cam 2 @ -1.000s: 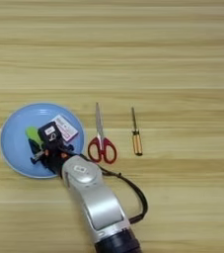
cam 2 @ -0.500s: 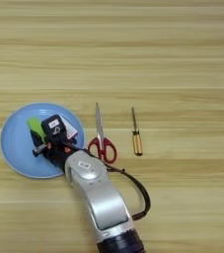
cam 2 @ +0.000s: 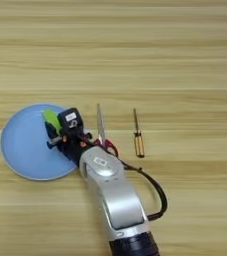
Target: Move the objects on the table
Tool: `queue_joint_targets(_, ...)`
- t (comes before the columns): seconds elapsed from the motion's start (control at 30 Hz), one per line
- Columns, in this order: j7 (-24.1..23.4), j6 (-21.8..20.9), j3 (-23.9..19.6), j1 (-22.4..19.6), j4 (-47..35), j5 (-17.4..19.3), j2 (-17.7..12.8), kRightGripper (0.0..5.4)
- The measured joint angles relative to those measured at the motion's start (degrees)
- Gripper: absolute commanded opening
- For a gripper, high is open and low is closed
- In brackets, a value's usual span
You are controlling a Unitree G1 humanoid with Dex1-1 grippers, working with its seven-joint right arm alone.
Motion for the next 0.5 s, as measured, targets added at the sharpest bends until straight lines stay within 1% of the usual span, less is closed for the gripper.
queue_joint_targets(0.17,-0.33,0.00,-2.98,-0.19,-0.03,0.43,-0.71,1.40)
queue_joint_targets(0.4,-0.98,-0.04,-7.52,-1.04,0.98,0.84,-2.65,1.40)
queue_joint_targets(0.5,-0.98,-0.06,-8.40,-1.07,1.12,1.40,-2.90,1.40)
